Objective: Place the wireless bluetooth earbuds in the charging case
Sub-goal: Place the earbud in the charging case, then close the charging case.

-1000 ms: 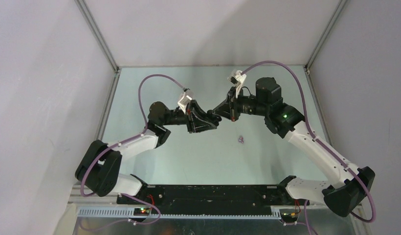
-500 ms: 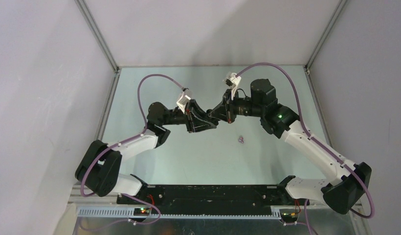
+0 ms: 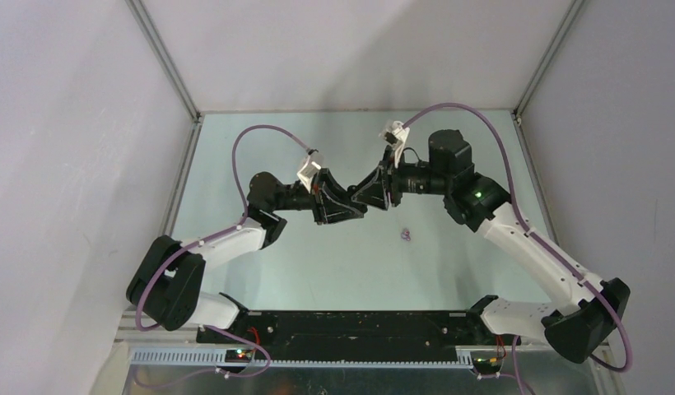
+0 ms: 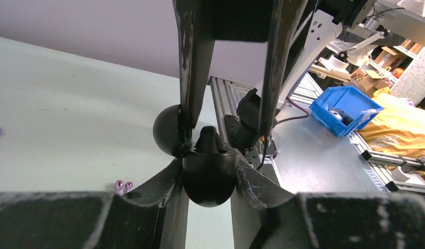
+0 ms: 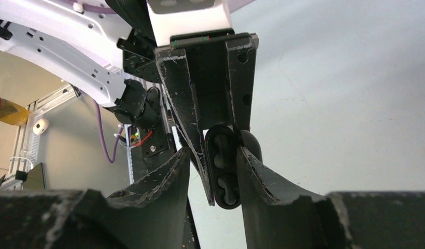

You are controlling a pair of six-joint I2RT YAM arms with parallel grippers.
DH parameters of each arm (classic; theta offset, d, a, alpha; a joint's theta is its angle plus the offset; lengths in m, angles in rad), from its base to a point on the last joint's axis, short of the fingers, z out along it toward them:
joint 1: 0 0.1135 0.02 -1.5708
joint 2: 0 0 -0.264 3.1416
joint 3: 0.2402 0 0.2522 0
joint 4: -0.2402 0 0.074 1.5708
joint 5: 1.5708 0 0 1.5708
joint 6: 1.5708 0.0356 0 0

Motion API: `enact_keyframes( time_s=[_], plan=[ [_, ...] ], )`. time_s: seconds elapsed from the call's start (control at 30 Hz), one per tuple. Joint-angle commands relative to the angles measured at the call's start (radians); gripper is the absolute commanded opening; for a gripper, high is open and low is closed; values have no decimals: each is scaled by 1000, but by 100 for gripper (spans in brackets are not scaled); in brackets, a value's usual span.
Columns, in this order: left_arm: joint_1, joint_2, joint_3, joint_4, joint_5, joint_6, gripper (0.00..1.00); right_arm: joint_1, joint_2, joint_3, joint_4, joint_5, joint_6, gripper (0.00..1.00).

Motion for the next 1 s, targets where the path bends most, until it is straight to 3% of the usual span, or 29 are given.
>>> enact_keyframes(
  time_s=[0.0,0.17,0.33,0.4,0.73,0.97],
  plan=[
    [-1,-33,2,49,25,18,0,-40,-58,67,-4,-73,-5,44],
    [-2,-43,4,32,45,42,0,-86,-86,77,-6,-100,15,40],
    [-11,-50,13,-27,67,89,0,-54,-76,62,-28,18,-40,13],
    [-15,-56,20,-83,70,134,0,-40,-70,54,-29,40,-54,8],
    [-25,-66,27,-115,104,156,0,34,-36,26,-39,273,-157,8],
    [-25,-73,26,-109,101,152,0,95,-24,-3,-62,341,-248,7]
  ],
)
